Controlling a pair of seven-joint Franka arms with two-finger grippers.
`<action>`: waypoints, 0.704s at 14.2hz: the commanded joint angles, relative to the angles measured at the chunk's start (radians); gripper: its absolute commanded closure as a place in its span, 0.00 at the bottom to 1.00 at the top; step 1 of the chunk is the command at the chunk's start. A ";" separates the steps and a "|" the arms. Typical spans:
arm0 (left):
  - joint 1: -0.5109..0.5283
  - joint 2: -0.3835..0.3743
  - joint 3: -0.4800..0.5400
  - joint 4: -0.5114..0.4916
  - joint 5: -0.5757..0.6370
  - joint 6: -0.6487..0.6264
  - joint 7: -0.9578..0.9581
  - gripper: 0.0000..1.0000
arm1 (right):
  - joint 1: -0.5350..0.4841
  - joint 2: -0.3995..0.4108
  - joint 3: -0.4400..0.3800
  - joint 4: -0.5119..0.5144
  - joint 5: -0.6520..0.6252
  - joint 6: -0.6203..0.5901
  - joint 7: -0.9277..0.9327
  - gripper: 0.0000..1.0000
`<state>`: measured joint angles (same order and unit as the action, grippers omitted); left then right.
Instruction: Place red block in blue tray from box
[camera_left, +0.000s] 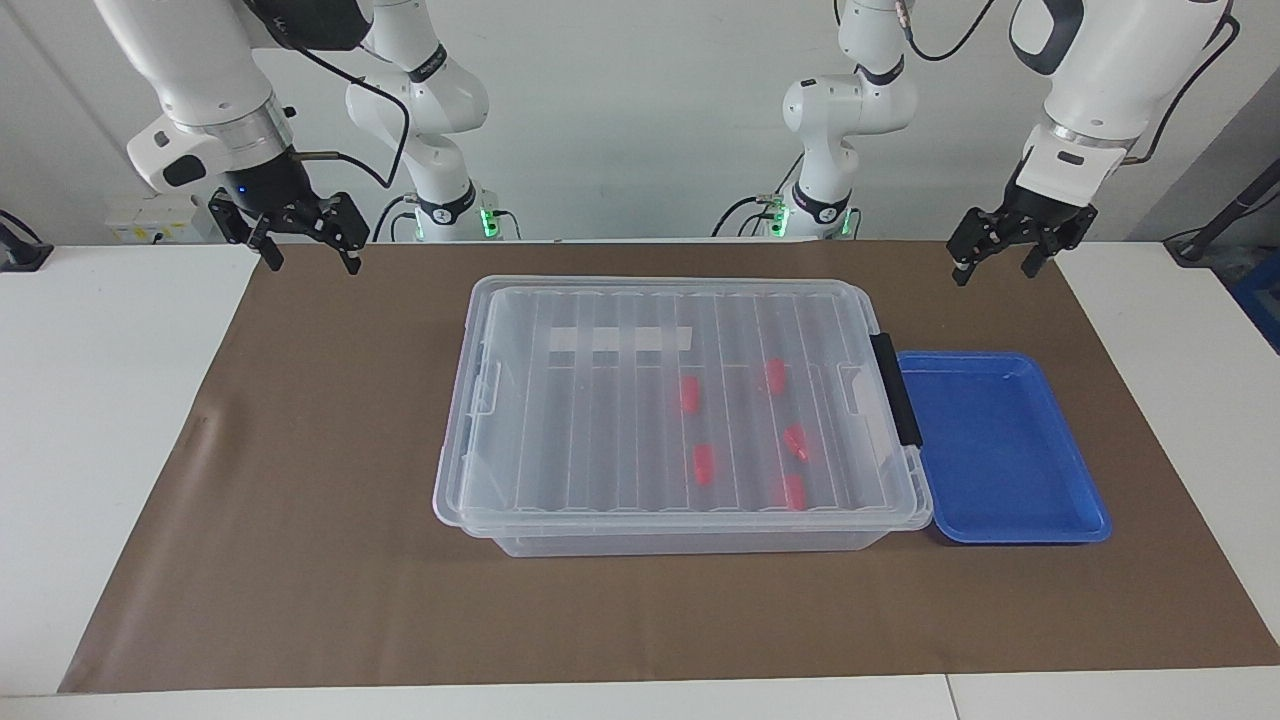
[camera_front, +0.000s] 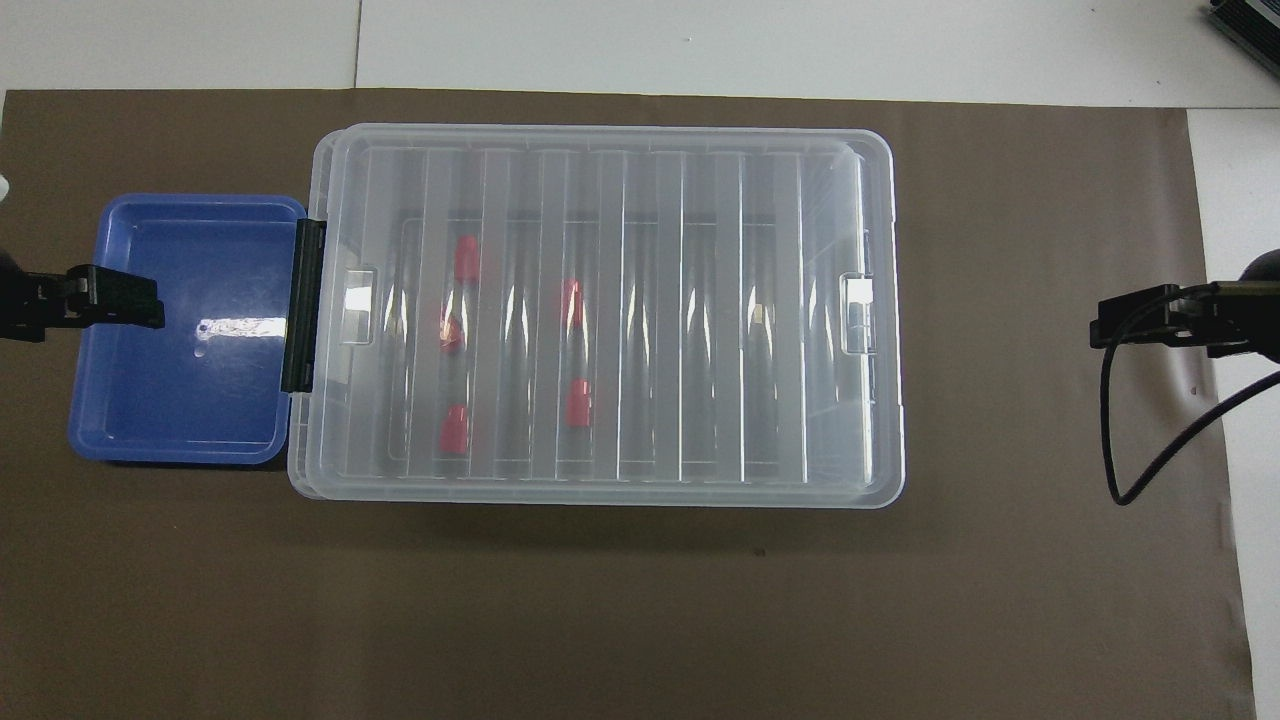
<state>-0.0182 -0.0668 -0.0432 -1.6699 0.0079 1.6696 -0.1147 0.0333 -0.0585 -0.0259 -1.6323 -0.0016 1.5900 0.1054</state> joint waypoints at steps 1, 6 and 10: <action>0.004 -0.018 0.002 -0.021 -0.014 0.001 0.003 0.00 | 0.004 -0.023 -0.012 -0.026 0.022 -0.001 -0.026 0.00; 0.004 -0.018 0.002 -0.021 -0.014 0.001 0.003 0.00 | 0.008 -0.018 -0.012 -0.027 0.022 0.033 -0.018 0.00; 0.004 -0.018 0.002 -0.021 -0.014 0.001 0.003 0.00 | 0.020 -0.006 0.004 -0.131 0.023 0.207 -0.021 0.00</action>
<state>-0.0182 -0.0668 -0.0432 -1.6699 0.0079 1.6696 -0.1147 0.0440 -0.0555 -0.0256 -1.6808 0.0004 1.7001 0.1054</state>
